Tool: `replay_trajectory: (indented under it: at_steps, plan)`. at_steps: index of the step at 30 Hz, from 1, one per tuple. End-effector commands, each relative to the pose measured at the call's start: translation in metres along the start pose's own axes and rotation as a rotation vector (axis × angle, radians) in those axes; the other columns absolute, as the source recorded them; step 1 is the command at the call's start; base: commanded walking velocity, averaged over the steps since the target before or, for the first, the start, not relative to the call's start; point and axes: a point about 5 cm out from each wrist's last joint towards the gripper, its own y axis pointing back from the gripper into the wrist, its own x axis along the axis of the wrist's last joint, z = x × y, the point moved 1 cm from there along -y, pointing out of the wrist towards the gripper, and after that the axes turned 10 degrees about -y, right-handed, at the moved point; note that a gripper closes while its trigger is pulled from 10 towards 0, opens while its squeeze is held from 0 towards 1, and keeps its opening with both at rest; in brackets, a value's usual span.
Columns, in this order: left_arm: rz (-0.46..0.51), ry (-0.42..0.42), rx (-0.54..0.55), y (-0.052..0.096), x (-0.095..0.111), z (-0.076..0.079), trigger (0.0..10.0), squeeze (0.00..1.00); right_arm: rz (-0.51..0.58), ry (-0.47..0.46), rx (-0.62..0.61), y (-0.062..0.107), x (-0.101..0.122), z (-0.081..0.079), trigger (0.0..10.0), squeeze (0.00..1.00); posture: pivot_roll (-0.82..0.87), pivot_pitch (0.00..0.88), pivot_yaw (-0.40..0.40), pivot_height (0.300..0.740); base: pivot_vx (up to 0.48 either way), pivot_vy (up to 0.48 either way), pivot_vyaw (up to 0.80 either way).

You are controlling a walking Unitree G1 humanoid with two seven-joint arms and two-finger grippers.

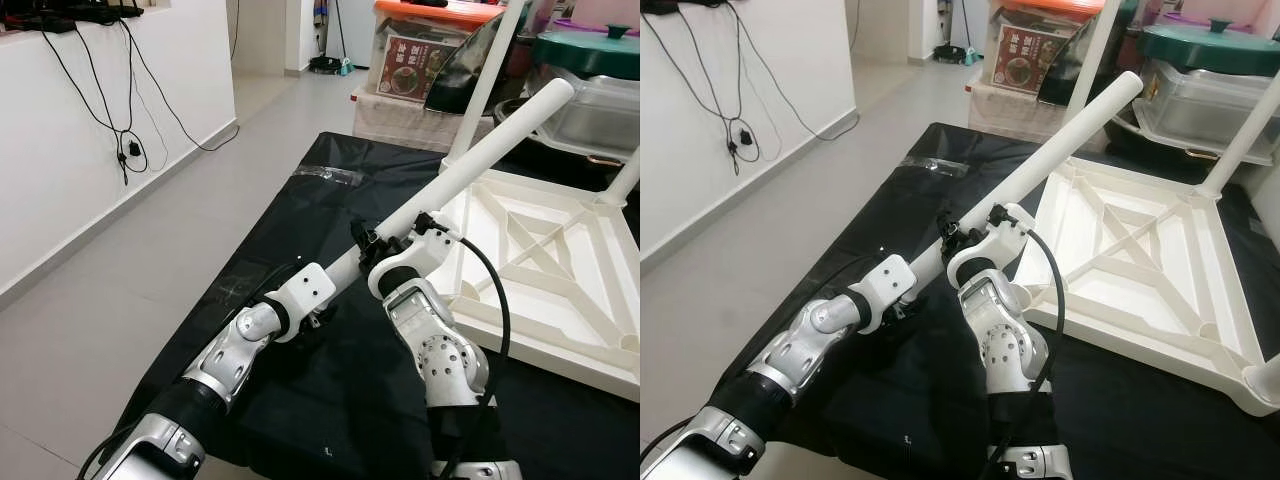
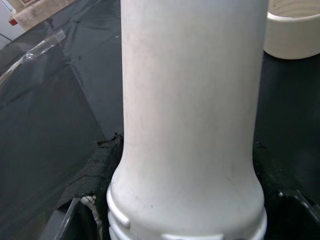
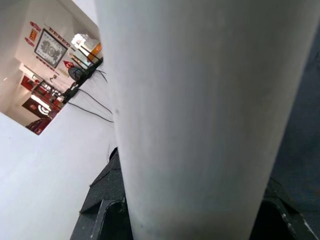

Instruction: Building children table

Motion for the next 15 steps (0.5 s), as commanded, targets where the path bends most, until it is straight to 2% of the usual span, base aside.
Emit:
replay_trajectory:
  at_steps: [1, 6, 7, 8, 15]
  plan:
    - [-0.003, 0.007, 0.008, 0.001, -0.003, -0.004, 10.0, 0.00, -0.033, -0.173, 0.127, 0.000, -0.021, -0.043, 0.0, 0.00, 0.10, 0.000, -0.066, 0.740, 0.000, 0.000, 0.00]
    - [-0.008, 0.008, 0.015, 0.002, -0.006, -0.006, 10.0, 0.00, -0.042, -0.171, 0.133, 0.001, -0.023, -0.042, 0.0, 0.00, 0.10, 0.000, -0.066, 0.740, 0.000, 0.000, 0.00]
    - [0.003, 0.025, 0.022, 0.003, -0.005, -0.008, 10.0, 0.70, -0.043, -0.171, 0.133, 0.001, -0.023, -0.042, 0.0, 0.00, 0.10, 0.000, -0.066, 0.740, 0.000, 0.000, 0.00]
    - [0.026, 0.059, 0.023, 0.004, -0.003, -0.009, 10.0, 1.00, -0.041, -0.170, 0.136, 0.001, -0.022, -0.042, 0.0, 0.00, 0.10, 0.000, -0.068, 0.740, 0.000, 0.000, 0.00]
    - [0.078, 0.135, 0.029, 0.009, 0.000, -0.016, 10.0, 1.00, -0.014, -0.145, 0.144, 0.001, -0.013, -0.041, 0.0, 0.00, 0.11, 0.000, -0.067, 0.740, 0.000, 0.000, 0.00]
